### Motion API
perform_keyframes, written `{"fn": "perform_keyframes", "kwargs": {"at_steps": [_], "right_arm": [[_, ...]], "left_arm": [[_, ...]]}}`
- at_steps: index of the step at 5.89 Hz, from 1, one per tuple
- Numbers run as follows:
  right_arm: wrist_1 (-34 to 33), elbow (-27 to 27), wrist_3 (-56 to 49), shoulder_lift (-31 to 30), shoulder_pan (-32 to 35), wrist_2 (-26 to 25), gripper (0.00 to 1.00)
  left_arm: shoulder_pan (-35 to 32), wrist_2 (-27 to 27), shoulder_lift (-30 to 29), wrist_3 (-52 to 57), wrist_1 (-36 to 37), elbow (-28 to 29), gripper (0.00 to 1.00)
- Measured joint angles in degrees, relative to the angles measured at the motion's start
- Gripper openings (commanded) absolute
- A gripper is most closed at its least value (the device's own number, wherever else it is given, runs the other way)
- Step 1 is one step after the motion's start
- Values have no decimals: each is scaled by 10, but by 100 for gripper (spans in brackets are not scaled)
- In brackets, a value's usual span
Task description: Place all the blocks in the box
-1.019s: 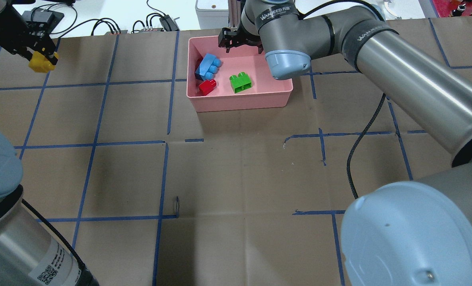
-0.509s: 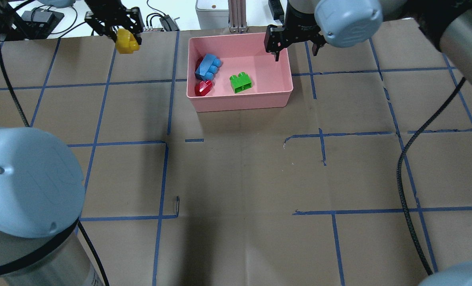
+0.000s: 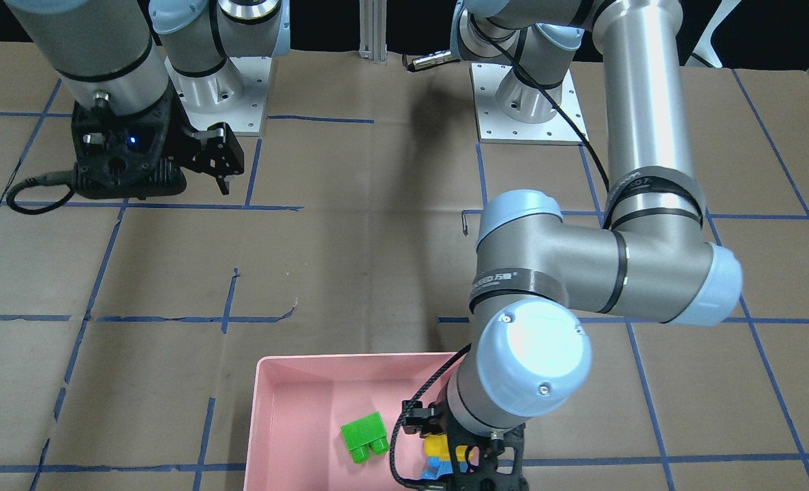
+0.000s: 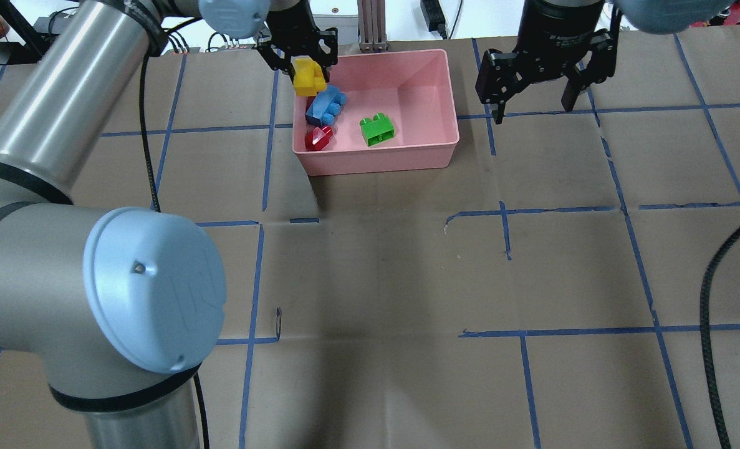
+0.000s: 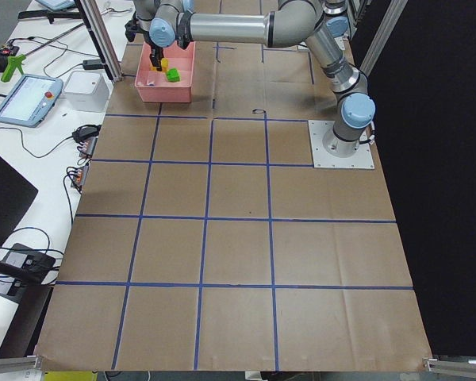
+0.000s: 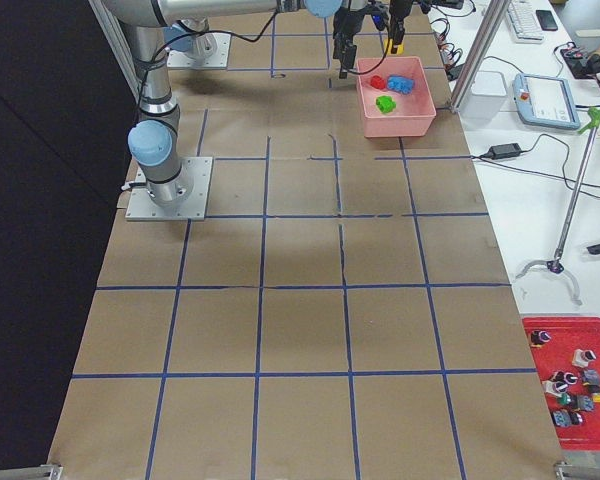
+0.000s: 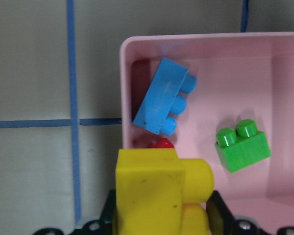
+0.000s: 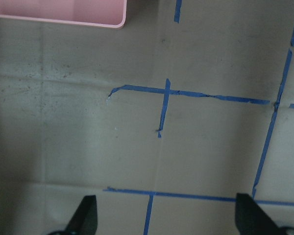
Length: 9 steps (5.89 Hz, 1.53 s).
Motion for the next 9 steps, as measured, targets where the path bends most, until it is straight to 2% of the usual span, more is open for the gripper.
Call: {"fn": "perform_keyframes", "kwargs": {"at_steps": [1,2,4,8,9], "right_arm": [[27,3,-2,-21,-4,1,100],[37,10,-3,-28,-6,0,100],[38,25,-2,-31,-9,0,100],[36,27,-1,-32,-10,0,100],[39,29,-1,-33,-10,0,100]], "left_arm": [[-13,14,-25,-9,38,-1,99],[-18,29,-32,-15,55,-3,100],[-20,49,3,-11,39,-13,100],[0,71,139,34,-123,-47,100],[21,68,194,78,-137,-84,99]]}}
